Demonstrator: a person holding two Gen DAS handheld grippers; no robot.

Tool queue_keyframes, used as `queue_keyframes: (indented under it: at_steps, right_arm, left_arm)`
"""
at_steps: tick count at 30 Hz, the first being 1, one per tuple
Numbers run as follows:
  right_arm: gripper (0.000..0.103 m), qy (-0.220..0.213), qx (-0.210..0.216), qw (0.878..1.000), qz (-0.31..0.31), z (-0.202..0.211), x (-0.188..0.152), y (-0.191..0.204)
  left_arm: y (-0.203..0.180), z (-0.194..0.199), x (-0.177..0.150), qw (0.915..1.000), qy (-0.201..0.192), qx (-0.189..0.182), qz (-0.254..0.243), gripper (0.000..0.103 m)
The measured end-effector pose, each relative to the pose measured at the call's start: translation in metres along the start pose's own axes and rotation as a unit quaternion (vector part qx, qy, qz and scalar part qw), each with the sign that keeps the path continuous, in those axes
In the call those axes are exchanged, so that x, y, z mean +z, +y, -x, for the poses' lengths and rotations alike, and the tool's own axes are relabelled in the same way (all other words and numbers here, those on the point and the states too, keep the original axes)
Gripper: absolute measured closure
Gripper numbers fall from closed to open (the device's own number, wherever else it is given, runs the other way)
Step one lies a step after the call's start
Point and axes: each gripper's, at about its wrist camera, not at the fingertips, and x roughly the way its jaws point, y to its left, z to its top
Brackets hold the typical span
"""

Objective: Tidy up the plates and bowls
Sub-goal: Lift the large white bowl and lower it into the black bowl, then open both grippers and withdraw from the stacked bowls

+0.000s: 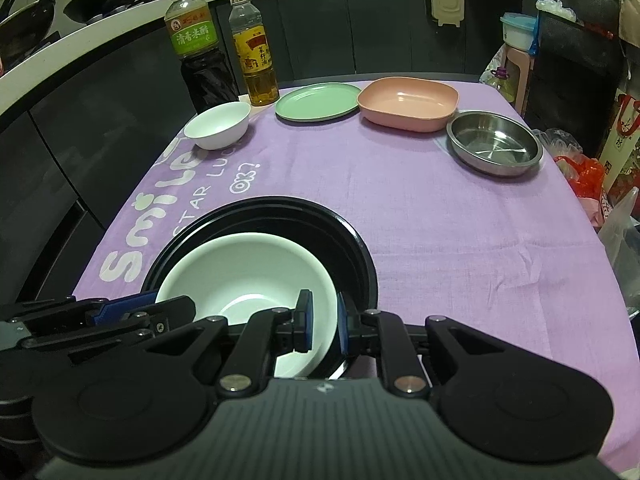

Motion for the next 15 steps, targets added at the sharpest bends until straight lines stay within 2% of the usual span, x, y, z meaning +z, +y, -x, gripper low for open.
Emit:
queue_keyframes:
  at_steps: [8,15]
  right_arm:
    - [0.099,-0.010,-0.005,1.000,-0.010,0.006,0.002,-0.005]
    - [0.099,-0.016,-0.003,1.000,-0.017,0.008,0.004,-0.010]
  left_arm:
    - [0.011,0.017,0.004,0.9996,-0.024,-0.004,0.016,0.085]
    - [0.014,0.014,0.006,0.9995,-0.022,0.002,0.023,0.085]
